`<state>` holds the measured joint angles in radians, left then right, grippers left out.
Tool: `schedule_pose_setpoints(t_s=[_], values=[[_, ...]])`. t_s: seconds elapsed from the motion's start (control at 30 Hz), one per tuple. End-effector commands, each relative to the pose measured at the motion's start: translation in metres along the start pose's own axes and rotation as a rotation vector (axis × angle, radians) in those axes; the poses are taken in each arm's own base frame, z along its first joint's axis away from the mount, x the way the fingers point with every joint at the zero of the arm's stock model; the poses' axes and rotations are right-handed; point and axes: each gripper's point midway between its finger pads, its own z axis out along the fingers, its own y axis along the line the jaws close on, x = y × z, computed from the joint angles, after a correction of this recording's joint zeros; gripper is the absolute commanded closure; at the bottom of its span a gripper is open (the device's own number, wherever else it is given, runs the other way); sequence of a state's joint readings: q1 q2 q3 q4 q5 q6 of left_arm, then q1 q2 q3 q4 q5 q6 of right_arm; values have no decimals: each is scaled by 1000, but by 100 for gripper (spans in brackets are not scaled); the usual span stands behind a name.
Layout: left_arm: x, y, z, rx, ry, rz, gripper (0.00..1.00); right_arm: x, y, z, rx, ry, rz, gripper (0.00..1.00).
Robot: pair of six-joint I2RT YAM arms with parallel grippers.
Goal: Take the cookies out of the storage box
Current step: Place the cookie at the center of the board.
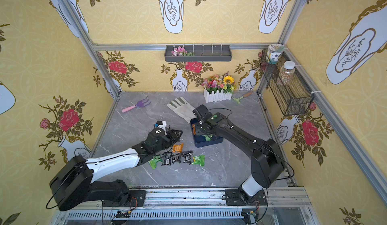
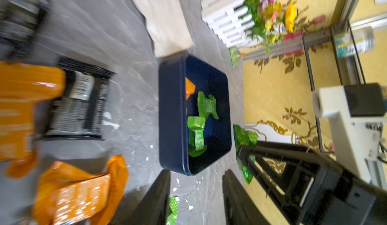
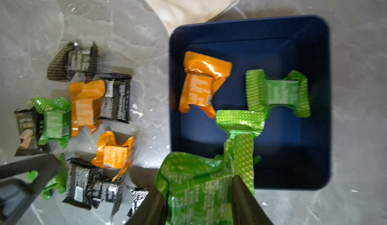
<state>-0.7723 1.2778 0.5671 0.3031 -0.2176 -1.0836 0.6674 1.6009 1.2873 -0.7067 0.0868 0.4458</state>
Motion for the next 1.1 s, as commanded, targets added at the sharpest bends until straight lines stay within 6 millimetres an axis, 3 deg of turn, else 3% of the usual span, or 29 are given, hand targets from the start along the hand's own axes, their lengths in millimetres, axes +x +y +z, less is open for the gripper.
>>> schedule_pose_setpoints(t_s=[0.0, 0.13, 0.27, 0.43, 0.57, 0.87, 1.07], values=[[-35, 45, -24, -178, -221, -67, 55, -4, 27, 8, -8, -19, -15, 56], [-51, 65, -52, -235, -327, -119, 55, -2, 59, 31, -31, 2, -48, 56], [-53, 80, -64, -250, -361, -165, 55, -2, 77, 58, -56, 28, -45, 56], [-50, 89, -67, -269, -351, -176, 55, -3, 86, 88, -47, 54, -47, 55], [-46, 94, -65, -287, -334, -175, 55, -2, 78, 105, 17, 71, -42, 55], [-42, 89, -53, -286, -288, -121, 54, 1, 73, 120, 51, 81, -17, 43], [-41, 82, -46, -274, -267, -89, 53, -8, 79, 110, 18, 60, -22, 36]])
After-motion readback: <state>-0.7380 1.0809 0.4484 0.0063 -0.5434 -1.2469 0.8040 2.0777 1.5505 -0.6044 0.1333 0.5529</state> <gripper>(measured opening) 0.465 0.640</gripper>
